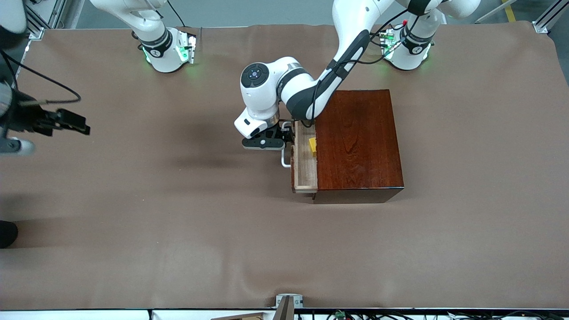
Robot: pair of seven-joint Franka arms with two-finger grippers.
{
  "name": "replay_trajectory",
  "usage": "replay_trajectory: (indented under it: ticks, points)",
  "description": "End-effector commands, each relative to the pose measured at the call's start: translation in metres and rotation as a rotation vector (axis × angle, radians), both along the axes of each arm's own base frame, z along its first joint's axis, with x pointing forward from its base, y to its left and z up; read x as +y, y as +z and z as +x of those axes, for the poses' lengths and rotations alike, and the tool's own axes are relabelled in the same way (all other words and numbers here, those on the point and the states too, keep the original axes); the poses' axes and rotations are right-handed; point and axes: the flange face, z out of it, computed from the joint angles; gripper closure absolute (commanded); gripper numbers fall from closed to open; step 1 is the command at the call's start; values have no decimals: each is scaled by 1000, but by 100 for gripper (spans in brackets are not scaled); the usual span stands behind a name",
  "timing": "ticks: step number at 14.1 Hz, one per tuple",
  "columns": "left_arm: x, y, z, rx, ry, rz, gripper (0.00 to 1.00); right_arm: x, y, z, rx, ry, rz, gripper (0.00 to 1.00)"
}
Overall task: Open drawer, take yellow block, close drawer
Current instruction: 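Pull the drawer open with the left gripper while the right gripper approaches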
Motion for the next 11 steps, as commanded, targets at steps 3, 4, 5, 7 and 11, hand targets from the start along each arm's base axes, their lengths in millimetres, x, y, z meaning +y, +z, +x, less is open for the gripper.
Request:
replay_trajectory:
  ticks: [3,4,5,7,11]
  points:
    - [-30,7,-10,-13,18,-134,0,11,-50,40,-39,3,7,0]
    - [-31,6,-9,-20,18,-144,0,5,-59,47,-48,-7,5,0]
    - [-32,2,-9,-22,17,-150,0,1,-67,55,-68,-16,2,0]
    - [-35,1,-8,-33,15,-170,0,-3,-75,66,-114,-25,-1,0]
    - [-42,2,-11,-44,14,-212,0,-15,-89,82,-177,-45,-8,0]
